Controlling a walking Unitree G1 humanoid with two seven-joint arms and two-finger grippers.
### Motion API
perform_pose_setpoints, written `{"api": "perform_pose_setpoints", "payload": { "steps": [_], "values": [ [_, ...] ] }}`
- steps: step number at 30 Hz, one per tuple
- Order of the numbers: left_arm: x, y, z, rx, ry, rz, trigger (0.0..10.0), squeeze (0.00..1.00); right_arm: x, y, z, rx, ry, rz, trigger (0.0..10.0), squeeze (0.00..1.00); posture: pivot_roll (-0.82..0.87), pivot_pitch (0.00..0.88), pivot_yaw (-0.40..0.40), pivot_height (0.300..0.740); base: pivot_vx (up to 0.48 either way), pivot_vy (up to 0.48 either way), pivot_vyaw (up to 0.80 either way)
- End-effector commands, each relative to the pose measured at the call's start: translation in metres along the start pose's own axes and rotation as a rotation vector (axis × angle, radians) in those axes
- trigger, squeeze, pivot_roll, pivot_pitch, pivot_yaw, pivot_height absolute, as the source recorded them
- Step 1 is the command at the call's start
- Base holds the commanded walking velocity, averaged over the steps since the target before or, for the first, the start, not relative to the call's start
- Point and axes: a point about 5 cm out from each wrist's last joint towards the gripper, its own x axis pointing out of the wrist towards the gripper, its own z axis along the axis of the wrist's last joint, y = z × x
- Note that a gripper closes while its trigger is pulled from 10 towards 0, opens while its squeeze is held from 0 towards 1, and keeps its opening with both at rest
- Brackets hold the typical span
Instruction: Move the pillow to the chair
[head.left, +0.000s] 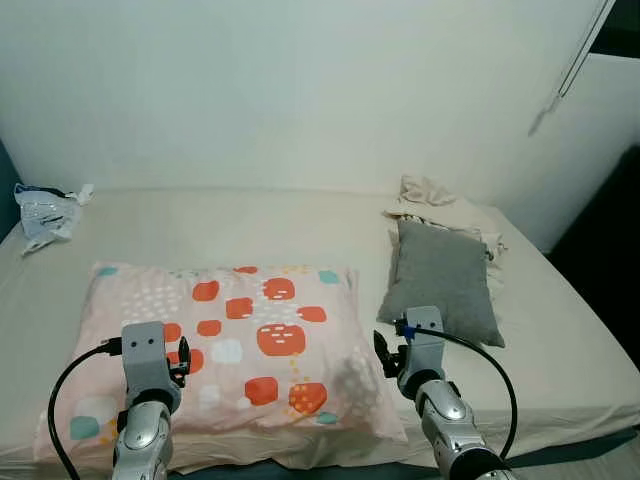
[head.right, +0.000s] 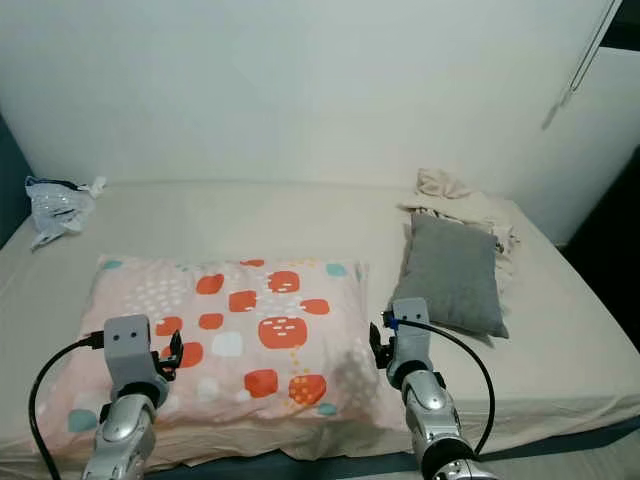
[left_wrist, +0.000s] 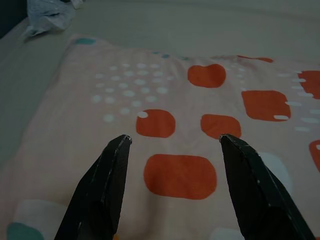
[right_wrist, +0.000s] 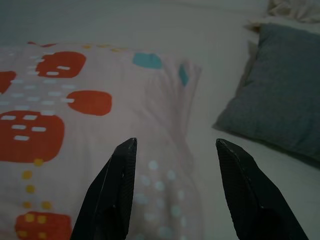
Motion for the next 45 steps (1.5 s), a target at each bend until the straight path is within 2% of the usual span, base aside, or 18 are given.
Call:
{"api": "perform_pose_setpoints", "payload": {
  "steps": [1,7,10,12,18,20,21,27,28,30,33,34,35,36,39,41,42,45],
  "values": [
    [0.002,-0.003,-0.001,0.023,0.013,-0.023,10.0,0.00,0.001,-0.003,-0.002,0.046,0.027,-0.031,10.0,0.00,-0.03,0.000,-0.108,0.740,0.000,0.000,0.00],
    [0.006,-0.012,-0.003,0.060,0.058,-0.067,10.0,0.00,0.000,0.009,-0.010,0.006,0.074,0.003,10.0,0.00,-0.04,0.000,-0.119,0.740,0.000,0.000,0.00],
    [0.009,-0.015,0.000,0.058,0.053,-0.066,10.0,0.00,-0.001,0.008,-0.011,0.013,0.073,-0.008,10.0,0.00,-0.02,0.000,-0.135,0.740,0.000,0.000,0.00],
    [0.011,-0.014,0.003,0.088,0.041,-0.054,10.0,0.00,-0.001,0.009,-0.012,0.043,0.077,-0.001,10.0,0.00,-0.01,0.000,-0.146,0.740,0.000,0.000,0.00],
    [0.019,-0.012,0.010,0.082,0.031,-0.084,10.0,0.00,0.002,0.023,-0.010,0.068,0.063,0.065,10.0,0.00,0.00,0.000,-0.149,0.740,0.000,0.000,0.00],
    [0.022,-0.010,0.014,0.015,0.019,-0.087,10.0,0.00,0.003,0.027,-0.007,0.071,0.059,0.077,10.0,0.00,-0.02,0.000,-0.144,0.740,0.000,0.000,0.00],
    [0.022,-0.010,0.014,0.015,0.019,-0.087,10.0,0.00,0.003,0.027,-0.007,0.071,0.059,0.077,10.0,0.00,-0.02,0.000,-0.144,0.740,0.000,0.000,0.00],
    [0.024,-0.005,0.020,0.036,-0.008,-0.095,10.0,0.00,0.005,0.039,-0.004,-0.002,0.045,0.119,10.0,0.00,-0.06,0.000,-0.108,0.740,0.000,0.000,0.00],
    [0.021,-0.008,0.017,0.012,-0.006,-0.115,10.0,0.00,0.007,0.046,0.000,-0.044,0.021,0.137,10.0,0.00,-0.07,0.000,-0.099,0.740,0.000,0.000,0.00],
    [0.014,-0.012,0.011,0.049,0.008,-0.177,10.0,0.00,0.007,0.048,0.007,-0.089,-0.034,0.163,10.0,0.00,-0.07,0.000,-0.098,0.740,0.000,0.000,0.00],
    [0.011,-0.010,0.008,-0.005,0.025,-0.190,10.0,0.00,0.006,0.048,0.008,-0.033,-0.048,0.195,10.0,0.00,-0.08,0.000,-0.097,0.740,0.000,0.000,0.00],
    [0.007,-0.006,0.004,-0.075,0.046,-0.202,10.0,0.00,0.005,0.046,0.009,0.039,-0.057,0.227,10.0,0.00,-0.08,0.000,-0.109,0.740,0.000,0.000,0.00],
    [0.007,-0.006,0.004,-0.075,0.046,-0.202,10.0,0.00,0.005,0.046,0.009,0.039,-0.057,0.227,10.0,0.00,-0.08,0.000,-0.109,0.740,0.000,0.000,0.00],
    [0.002,0.001,0.001,-0.103,0.058,-0.224,10.0,0.00,0.003,0.042,0.011,0.104,-0.075,0.261,10.0,0.00,-0.09,0.000,-0.103,0.740,0.000,0.000,0.00],
    [-0.003,0.007,0.000,-0.103,0.056,-0.234,10.0,0.00,0.002,0.039,0.013,0.166,-0.090,0.287,10.0,0.00,-0.09,0.000,-0.100,0.740,0.000,0.000,0.00],
    [-0.006,0.015,-0.001,-0.091,0.065,-0.198,10.0,0.00,0.000,0.035,0.015,0.217,-0.099,0.311,10.0,0.00,-0.08,0.003,-0.105,0.740,0.000,0.000,0.00],
    [-0.005,0.023,-0.002,-0.084,0.071,-0.143,10.0,0.00,-0.001,0.032,0.015,0.228,-0.101,0.295,10.0,0.00,-0.07,0.006,-0.113,0.740,0.000,0.000,0.00],
    [-0.006,0.025,-0.002,-0.095,0.071,-0.110,10.0,0.00,-0.001,0.031,0.014,0.258,-0.089,0.263,10.0,0.00,-0.07,0.002,-0.110,0.740,0.000,0.000,0.00]
  ]
}}
